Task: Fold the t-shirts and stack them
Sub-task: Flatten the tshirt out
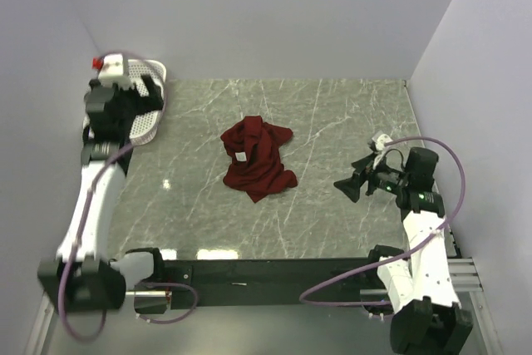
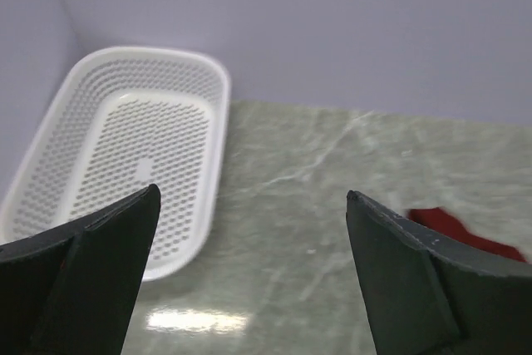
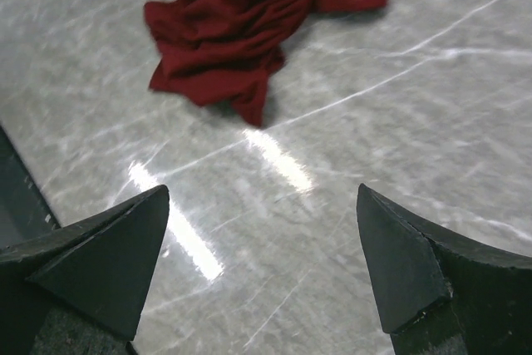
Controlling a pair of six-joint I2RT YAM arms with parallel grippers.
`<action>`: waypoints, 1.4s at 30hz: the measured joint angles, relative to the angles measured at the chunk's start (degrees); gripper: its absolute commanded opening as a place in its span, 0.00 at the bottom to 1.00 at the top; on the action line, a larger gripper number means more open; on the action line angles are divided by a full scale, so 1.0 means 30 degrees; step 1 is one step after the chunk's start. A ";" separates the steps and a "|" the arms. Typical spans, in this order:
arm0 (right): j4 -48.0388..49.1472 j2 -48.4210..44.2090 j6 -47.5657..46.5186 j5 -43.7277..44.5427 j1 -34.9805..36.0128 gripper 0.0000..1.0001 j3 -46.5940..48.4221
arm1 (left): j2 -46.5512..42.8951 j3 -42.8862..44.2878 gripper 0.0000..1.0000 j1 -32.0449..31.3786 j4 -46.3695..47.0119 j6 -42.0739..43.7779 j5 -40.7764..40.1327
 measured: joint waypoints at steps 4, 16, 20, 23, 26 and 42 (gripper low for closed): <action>-0.0882 0.1508 -0.0546 0.0641 0.2747 0.96 0.0612 | -0.5151 -0.4925 0.99 0.0095 0.2229 -0.2251 0.2812; -0.2324 0.9267 0.1872 0.3759 1.0907 0.83 0.8102 | -0.7905 -1.0032 0.99 -0.0029 -0.0787 -0.4772 0.9420; -0.1523 1.3107 0.4881 0.5501 1.3850 0.72 1.1176 | -1.0244 -1.0593 0.99 -0.0073 -0.1523 -0.4692 0.9173; -0.0976 1.5562 0.7053 0.6972 1.5562 0.66 1.2662 | -1.1191 -1.0593 0.99 -0.0109 -0.1632 -0.4648 0.8502; -0.0801 1.7507 0.8823 0.8000 1.6619 0.62 1.3784 | -1.1387 -1.0593 0.99 -0.0117 -0.1829 -0.4619 0.8014; -0.1326 2.4341 1.2597 1.1956 1.7187 0.58 1.9759 | -1.1431 -1.0593 0.99 -0.0153 -0.2208 -0.4605 0.7329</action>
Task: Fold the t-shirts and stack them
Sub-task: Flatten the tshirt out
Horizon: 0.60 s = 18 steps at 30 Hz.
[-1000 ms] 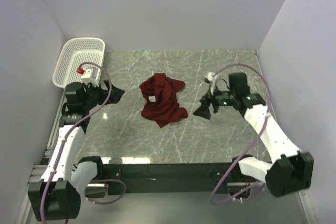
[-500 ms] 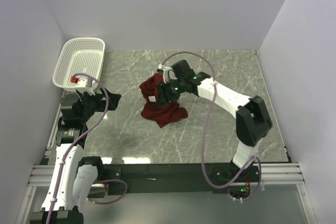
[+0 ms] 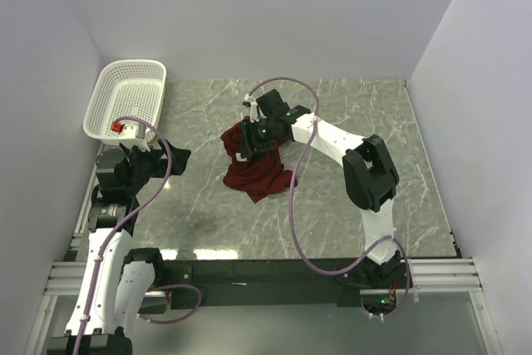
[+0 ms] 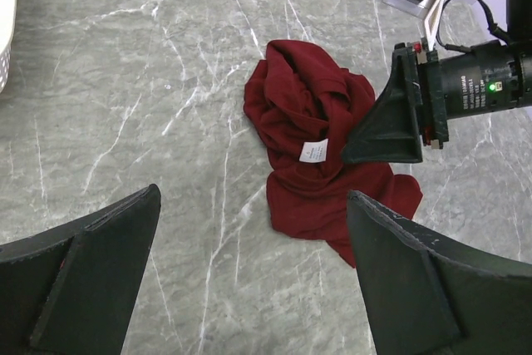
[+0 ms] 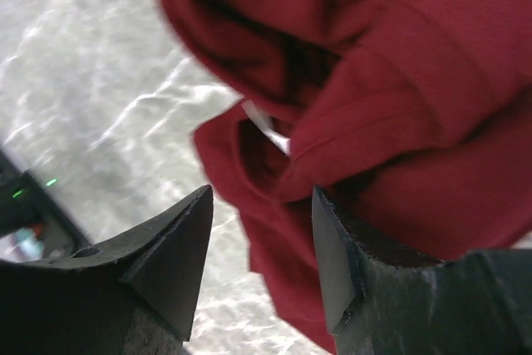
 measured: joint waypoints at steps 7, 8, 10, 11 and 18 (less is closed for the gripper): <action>0.0211 -0.0430 0.0131 0.2484 0.0335 0.56 -0.1625 | -0.0058 0.0000 0.99 0.0000 -0.0007 0.0000 0.0007; 0.0168 -0.0430 0.0146 0.2732 0.0423 0.56 -0.1712 | -0.0058 0.0000 1.00 0.0000 -0.0007 0.0000 0.0007; 0.0189 -0.0423 0.0146 0.3060 0.0539 0.56 -0.1698 | -0.0058 0.0000 0.99 0.0000 -0.0007 0.0000 0.0015; 0.0168 -0.0423 0.0153 0.3147 0.0597 0.56 -0.1603 | -0.0058 0.0000 0.99 0.0000 -0.0015 0.0000 0.0015; 0.0051 0.0772 0.0131 0.3206 0.0692 0.51 0.0670 | -0.0058 0.0000 0.99 0.0000 -0.0029 0.0000 0.0044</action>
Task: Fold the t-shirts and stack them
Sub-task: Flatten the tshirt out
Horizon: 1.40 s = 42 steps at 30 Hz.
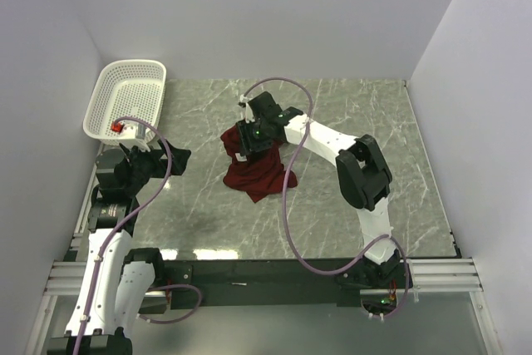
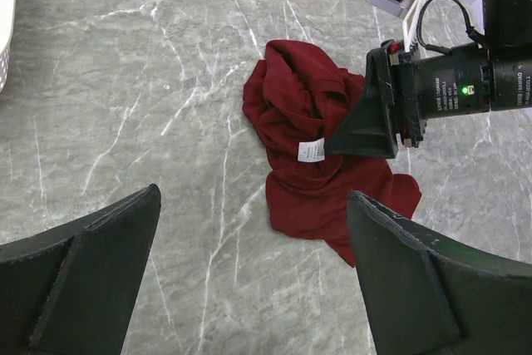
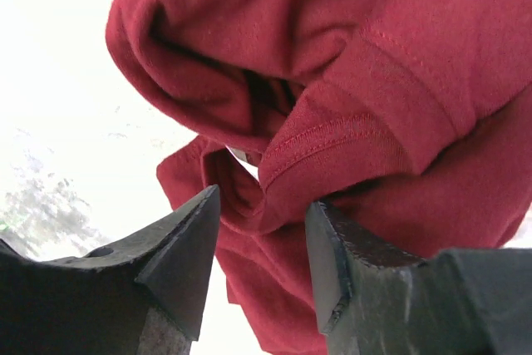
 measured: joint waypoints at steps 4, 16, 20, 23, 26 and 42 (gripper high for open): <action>-0.0058 0.0087 -0.0087 0.0044 0.0000 0.44 0.0168 | 0.0000 0.0000 0.99 0.0000 0.0000 0.0000 0.0015; -0.0299 0.0102 -0.0780 0.1800 0.0000 0.01 0.0189 | 0.0000 0.0000 0.99 0.0000 0.0000 -0.0007 0.0087; -0.0911 0.0000 -0.2193 0.1734 0.0000 0.00 0.0488 | -0.0058 0.0000 0.99 -0.0007 0.0007 -0.0007 0.0270; -0.1683 -0.0984 -0.4335 0.1166 -0.0153 0.00 0.0270 | -0.0146 0.0000 0.99 -0.0007 0.0036 -0.0007 0.0561; -0.1814 -0.3949 -0.6258 -0.0153 -0.0765 0.00 -0.1428 | -0.0182 0.0000 0.99 -0.0022 0.0066 -0.0007 0.0823; -0.2251 -1.3988 -1.0921 -0.4248 -1.4520 0.00 -1.1934 | 0.0838 -0.0284 0.99 -0.0138 0.0969 -0.0189 0.3563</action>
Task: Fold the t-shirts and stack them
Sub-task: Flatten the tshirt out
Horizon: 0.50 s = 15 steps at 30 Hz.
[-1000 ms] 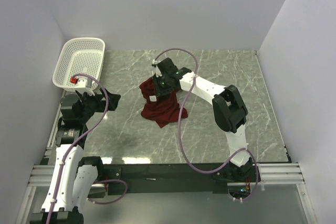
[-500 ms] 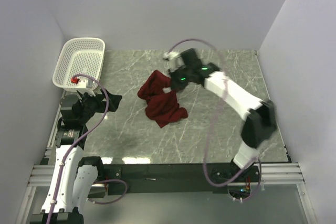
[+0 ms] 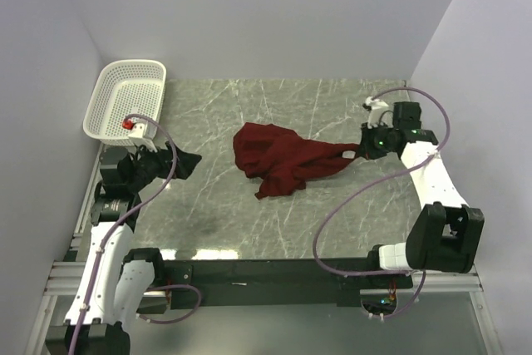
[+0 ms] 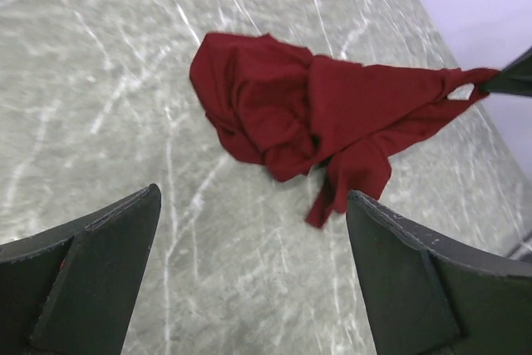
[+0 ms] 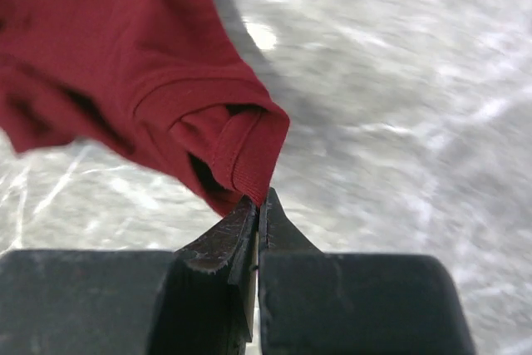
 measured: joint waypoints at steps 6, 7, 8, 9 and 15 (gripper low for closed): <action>-0.0095 0.0437 -0.1013 -0.0918 -0.3082 0.00 0.0350 | 0.1450 -0.0095 0.98 -0.1668 0.0328 -0.0517 0.0568; -0.0073 0.0474 -0.1122 -0.1137 -0.3344 0.00 0.0474 | 0.1763 -0.0095 0.98 -0.2382 0.0350 -0.0670 0.0430; -0.0051 0.0481 -0.1195 -0.1348 -0.3534 0.00 0.0525 | 0.2091 -0.0095 0.98 -0.3147 0.0393 -0.0845 0.0226; -0.0044 0.0481 -0.1239 -0.1494 -0.3636 0.01 0.0532 | 0.2470 -0.0095 0.98 -0.4058 0.0452 -0.1056 0.0066; 0.0204 0.0474 -0.1304 -0.2361 -0.3738 0.01 0.0189 | 0.5115 -0.0335 0.98 -1.0098 0.1581 -0.2951 -0.3060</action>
